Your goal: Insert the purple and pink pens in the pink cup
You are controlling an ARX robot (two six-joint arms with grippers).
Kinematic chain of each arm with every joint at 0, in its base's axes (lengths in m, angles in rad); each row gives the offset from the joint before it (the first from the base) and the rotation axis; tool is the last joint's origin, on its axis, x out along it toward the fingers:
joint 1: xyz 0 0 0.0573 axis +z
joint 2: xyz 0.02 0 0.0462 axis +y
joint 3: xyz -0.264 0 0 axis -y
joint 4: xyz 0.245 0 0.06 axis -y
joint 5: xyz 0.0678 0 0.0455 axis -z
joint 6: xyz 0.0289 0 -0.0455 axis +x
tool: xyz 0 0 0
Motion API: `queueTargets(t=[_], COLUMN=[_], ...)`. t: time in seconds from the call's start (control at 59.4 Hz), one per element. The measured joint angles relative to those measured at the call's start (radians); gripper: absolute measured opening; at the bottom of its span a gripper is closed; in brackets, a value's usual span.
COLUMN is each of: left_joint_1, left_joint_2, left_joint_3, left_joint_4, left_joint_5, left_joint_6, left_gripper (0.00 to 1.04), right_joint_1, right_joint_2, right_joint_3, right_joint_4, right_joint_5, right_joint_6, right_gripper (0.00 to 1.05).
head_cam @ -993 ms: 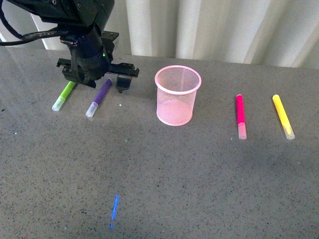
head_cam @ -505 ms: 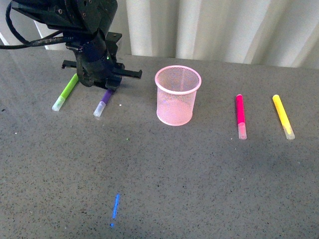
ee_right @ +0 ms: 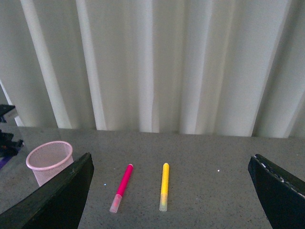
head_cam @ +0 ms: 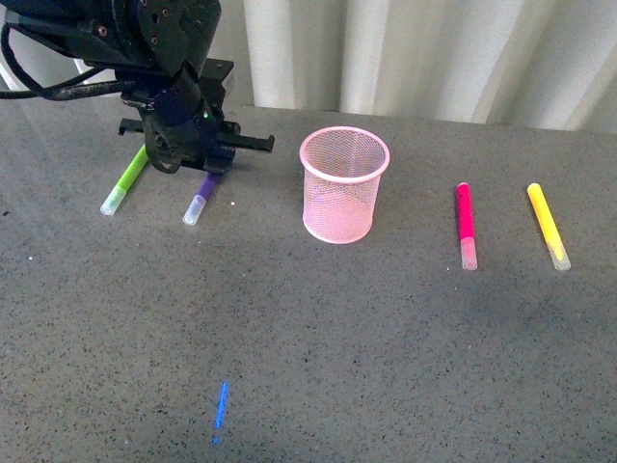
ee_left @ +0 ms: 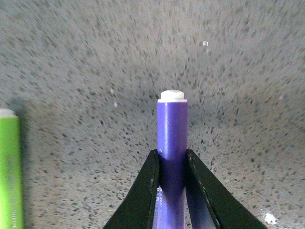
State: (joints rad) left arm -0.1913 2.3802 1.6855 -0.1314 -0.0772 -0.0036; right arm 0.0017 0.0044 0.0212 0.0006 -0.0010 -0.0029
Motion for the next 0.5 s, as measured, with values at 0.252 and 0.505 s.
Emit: queueTargets(t=[0.252, 0.505], left_joint_1=[0.039, -0.023], left_joint_2=[-0.309, -0.483], left_joint_3=[-0.217, -0.576], left_joint_4=[0.293, 0.735], left_joint_5=[0.027, 0.036], left_joint_6=[-0.072, -0.21], left_gripper=[0.13, 0.13], right_joint_1=[0.0, 0.0], right_joint_2=[0.0, 0.0], right_joint_3=[0.0, 0.0], right_joint_4=[0.0, 0.0], right_joint_5=[0.0, 0.0], right_joint_6=[0.0, 0.0], right_gripper=[0.98, 0.98])
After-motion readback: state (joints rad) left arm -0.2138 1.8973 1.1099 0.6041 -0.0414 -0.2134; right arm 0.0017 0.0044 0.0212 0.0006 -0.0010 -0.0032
